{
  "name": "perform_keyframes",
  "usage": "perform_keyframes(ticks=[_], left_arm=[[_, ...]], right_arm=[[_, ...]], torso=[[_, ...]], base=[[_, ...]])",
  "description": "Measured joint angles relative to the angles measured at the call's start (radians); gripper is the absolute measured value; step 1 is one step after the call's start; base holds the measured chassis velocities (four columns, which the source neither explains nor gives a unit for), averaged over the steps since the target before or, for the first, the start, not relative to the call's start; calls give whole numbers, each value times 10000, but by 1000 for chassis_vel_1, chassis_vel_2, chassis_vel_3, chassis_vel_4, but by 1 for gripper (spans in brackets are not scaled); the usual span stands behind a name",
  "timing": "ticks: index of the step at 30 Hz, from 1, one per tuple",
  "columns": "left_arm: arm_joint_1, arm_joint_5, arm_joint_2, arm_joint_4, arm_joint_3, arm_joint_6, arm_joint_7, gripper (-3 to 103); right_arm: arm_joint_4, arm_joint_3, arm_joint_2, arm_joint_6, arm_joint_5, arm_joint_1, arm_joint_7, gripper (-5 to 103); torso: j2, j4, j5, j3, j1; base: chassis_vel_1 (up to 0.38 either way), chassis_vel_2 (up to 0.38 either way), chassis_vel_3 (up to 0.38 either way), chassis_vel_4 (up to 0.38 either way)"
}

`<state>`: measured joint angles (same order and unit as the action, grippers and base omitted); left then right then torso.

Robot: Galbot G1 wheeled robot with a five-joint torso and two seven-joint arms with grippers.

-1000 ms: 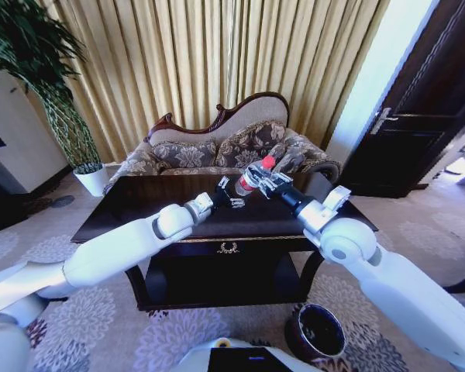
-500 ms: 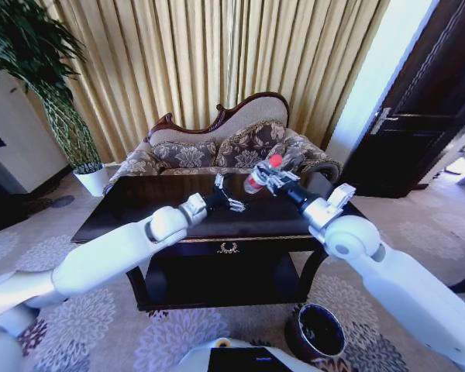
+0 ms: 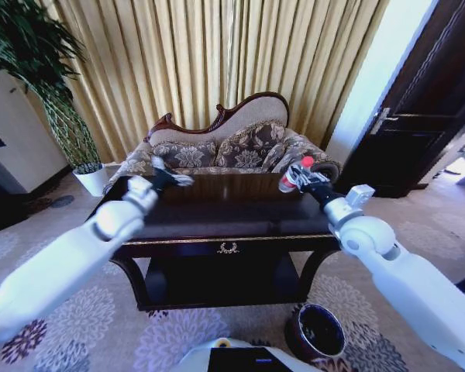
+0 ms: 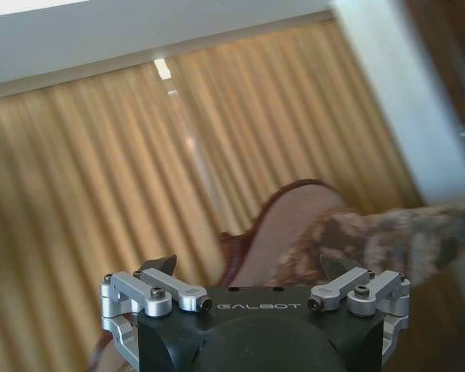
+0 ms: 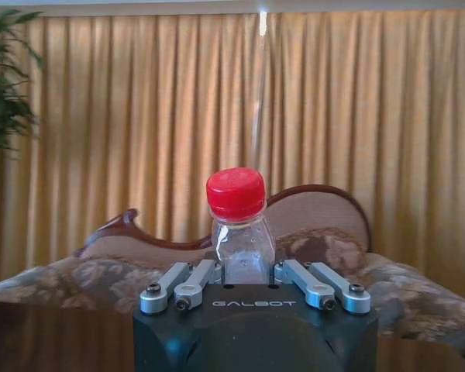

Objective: Move to the front of the table and place the trash on the table into the trash bin.

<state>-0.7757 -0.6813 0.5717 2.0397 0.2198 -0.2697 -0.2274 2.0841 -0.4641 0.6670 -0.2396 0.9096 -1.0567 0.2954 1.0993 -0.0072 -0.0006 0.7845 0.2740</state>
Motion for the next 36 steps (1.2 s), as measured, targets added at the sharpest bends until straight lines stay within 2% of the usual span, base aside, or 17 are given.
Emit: perform_keyframes(ticks=[2,3,6,7,10,15,17,18,21,24,29,36], left_arm=[[-1050,-306,197,387,1611,-422,-174,100],[-1050,-306,197,387,1611,-422,-174,100],[-2794,-956,753,1142,3931,-1046,-413,100],[-2794,-956,753,1142,3931,-1046,-413,100],[-4142,-1776,1353,1848,5559,-1754,-783,100],[-4428,-1856,1676,2085,5858,-1887,-879,100],[-4413,-1435,1814,2040,5678,-1508,-678,100],[-4413,-1435,1814,2040,5678,-1508,-678,100],[-4385,-698,2077,1751,5462,-600,145,100],[-4380,-569,2286,1661,5342,-354,306,100],[-4412,-441,2566,1597,5269,-275,343,100],[-4576,-433,2690,1660,5393,-198,381,100]], right_arm=[[-43,-266,38,-23,6,-144,129,25],[-43,-266,38,-23,6,-144,129,25],[-92,-784,29,-29,87,-474,172,25],[-92,-784,29,-29,87,-474,172,25],[-40,-1221,3,-29,165,-829,171,25],[196,-1562,60,-28,306,-1212,167,25],[501,-1916,93,-12,520,-1651,167,25],[501,-1916,93,-12,520,-1651,167,25],[896,-2464,193,-6,575,-2295,164,25],[1207,-2852,279,-5,589,-2670,153,25],[1784,-3533,358,-7,664,-3290,131,25],[2161,-3799,468,-7,691,-3670,125,25]], torso=[[0,-2,2,0,0],[0,-2,2,0,0],[0,-3,2,0,0],[0,-3,2,0,0],[1,1,3,-1,-1],[0,-2,5,-1,-1],[0,-4,5,0,-1],[0,-4,5,0,-1],[0,-4,4,0,-1],[1,-4,4,0,-1],[0,-1,3,1,0],[0,-3,5,2,2]], base=[[0,0,0,0],[0,0,0,0],[0,0,0,0],[0,0,0,0],[0,0,0,0],[0,0,0,0],[0,0,0,0],[0,0,0,0],[0,0,0,0],[0,0,0,0],[0,0,0,0],[28,-32,-30,29]])
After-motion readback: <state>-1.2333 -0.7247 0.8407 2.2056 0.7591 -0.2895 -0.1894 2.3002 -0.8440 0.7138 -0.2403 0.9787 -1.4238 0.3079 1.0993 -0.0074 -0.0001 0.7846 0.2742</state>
